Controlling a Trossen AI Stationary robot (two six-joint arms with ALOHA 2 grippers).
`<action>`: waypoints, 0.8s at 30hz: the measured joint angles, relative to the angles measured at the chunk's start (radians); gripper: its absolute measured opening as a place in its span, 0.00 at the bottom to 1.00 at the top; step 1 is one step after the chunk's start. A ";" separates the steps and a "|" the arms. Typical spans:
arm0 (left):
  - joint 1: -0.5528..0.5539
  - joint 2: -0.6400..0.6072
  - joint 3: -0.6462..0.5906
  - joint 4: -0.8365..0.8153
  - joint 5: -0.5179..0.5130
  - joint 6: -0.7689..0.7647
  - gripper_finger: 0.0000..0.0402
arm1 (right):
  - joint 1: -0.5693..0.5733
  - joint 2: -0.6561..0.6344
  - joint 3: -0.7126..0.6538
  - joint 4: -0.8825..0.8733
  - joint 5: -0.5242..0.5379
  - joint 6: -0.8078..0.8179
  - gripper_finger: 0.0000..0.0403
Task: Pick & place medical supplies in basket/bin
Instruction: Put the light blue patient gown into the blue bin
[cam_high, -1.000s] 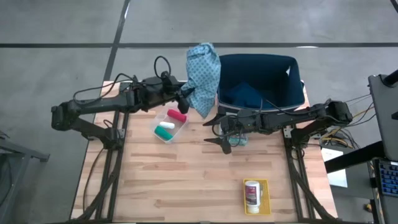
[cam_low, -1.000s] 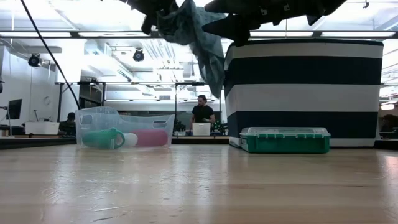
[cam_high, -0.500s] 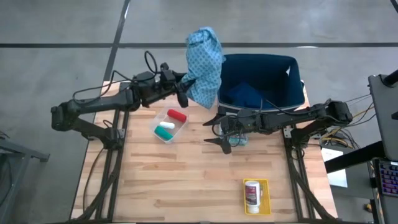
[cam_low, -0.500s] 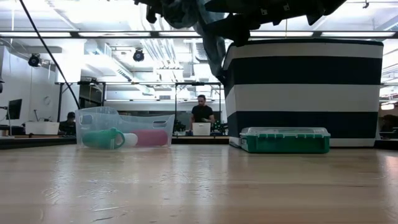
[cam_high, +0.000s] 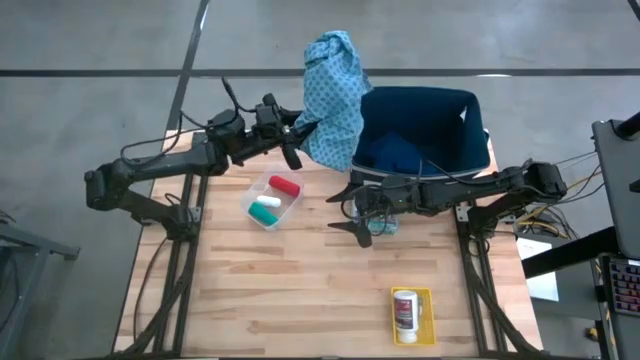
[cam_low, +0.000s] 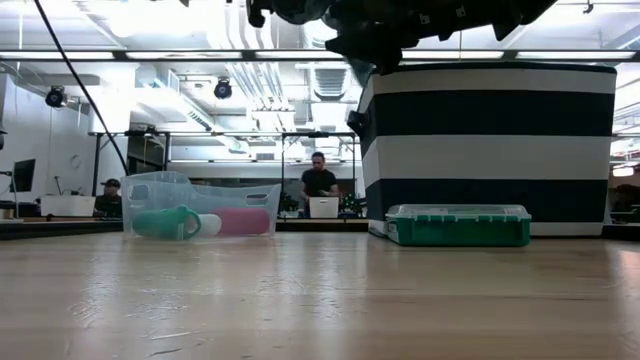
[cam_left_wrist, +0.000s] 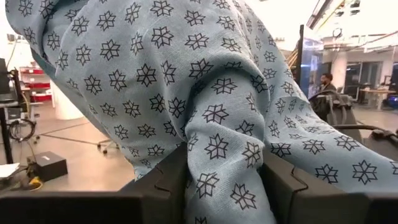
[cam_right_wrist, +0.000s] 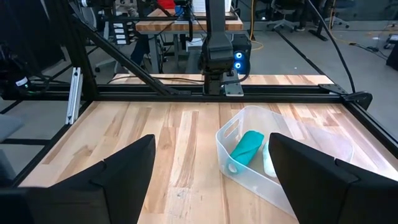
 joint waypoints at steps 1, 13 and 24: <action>0.001 0.006 0.000 0.014 0.002 0.000 0.34 | 0.000 0.000 0.000 -0.001 0.000 -0.001 0.76; 0.017 0.083 -0.001 0.169 0.005 0.000 0.34 | 0.000 0.000 0.000 0.000 0.000 0.000 0.80; 0.035 0.172 -0.001 0.297 0.121 0.031 0.34 | 0.000 0.000 0.000 0.000 0.000 0.001 0.77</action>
